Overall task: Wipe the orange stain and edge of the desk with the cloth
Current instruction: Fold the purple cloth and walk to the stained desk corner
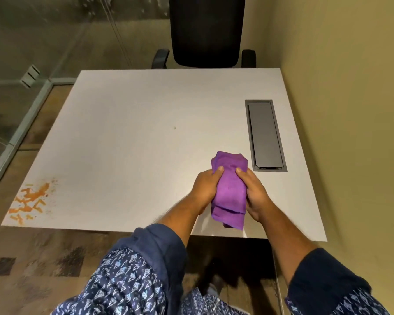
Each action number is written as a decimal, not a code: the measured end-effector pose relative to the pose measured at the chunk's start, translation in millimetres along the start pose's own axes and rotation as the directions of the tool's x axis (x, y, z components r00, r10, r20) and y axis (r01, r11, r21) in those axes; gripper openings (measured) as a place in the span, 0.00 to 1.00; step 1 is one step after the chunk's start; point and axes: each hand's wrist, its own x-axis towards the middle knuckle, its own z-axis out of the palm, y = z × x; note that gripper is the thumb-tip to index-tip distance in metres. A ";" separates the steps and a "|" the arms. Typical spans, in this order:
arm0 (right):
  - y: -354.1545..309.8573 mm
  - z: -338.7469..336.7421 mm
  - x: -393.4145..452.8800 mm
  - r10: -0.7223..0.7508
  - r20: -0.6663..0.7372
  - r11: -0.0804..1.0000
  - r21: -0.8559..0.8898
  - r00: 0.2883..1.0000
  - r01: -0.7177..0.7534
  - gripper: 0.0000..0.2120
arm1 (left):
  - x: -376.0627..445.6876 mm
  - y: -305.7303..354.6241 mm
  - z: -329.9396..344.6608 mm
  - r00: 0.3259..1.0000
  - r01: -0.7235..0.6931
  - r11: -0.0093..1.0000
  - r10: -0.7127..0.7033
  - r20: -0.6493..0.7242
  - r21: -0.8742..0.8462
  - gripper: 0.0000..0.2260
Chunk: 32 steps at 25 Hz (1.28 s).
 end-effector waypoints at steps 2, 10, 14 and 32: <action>-10.3 12.7 -2.7 -0.021 0.003 1.000 -0.014 1.000 0.021 0.18 | -8.0 8.3 -12.7 0.991 -0.097 0.992 0.104 -0.083 0.081 0.19; -52.8 60.3 -1.4 -0.235 -0.118 0.955 -0.212 0.965 0.207 0.19 | -31.8 41.4 -48.8 0.904 -0.301 0.945 0.325 -0.278 0.125 0.14; -78.5 66.6 -0.7 -0.280 -0.017 0.923 -0.278 0.960 0.265 0.14 | -38.4 55.6 -57.4 0.911 -0.322 0.947 0.315 -0.268 0.017 0.17; -131.0 14.5 -12.4 0.159 0.366 0.687 -0.708 0.917 0.164 0.23 | -47.8 83.0 -75.2 0.930 -0.292 0.955 0.270 -0.249 -0.053 0.14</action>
